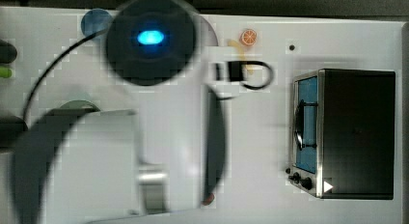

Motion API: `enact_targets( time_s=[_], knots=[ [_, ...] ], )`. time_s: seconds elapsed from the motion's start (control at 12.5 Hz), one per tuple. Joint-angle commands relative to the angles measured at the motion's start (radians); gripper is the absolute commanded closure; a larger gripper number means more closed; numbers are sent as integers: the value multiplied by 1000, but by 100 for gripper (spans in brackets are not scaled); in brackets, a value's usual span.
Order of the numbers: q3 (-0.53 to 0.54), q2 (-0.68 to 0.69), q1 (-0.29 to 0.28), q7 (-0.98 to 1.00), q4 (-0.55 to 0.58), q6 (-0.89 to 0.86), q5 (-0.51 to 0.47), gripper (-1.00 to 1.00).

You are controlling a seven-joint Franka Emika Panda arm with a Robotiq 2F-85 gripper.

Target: Pick ketchup from strainer and place it on the table

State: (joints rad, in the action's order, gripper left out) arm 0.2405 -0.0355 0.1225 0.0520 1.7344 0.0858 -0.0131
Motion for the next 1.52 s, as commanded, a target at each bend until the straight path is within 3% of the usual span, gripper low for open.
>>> enact_targets(
  time_s=[0.08, 0.72, 1.12, 1.52],
  knots=[
    [148, 19, -66, -17, 4, 20, -6, -100],
    [484, 194, -109, -42, 77, 137, 6, -100],
    [511, 277, -147, -167, 279, 461, 73, -100],
    [505, 392, -150, -204, 444, 816, 162, -100]
  ],
)
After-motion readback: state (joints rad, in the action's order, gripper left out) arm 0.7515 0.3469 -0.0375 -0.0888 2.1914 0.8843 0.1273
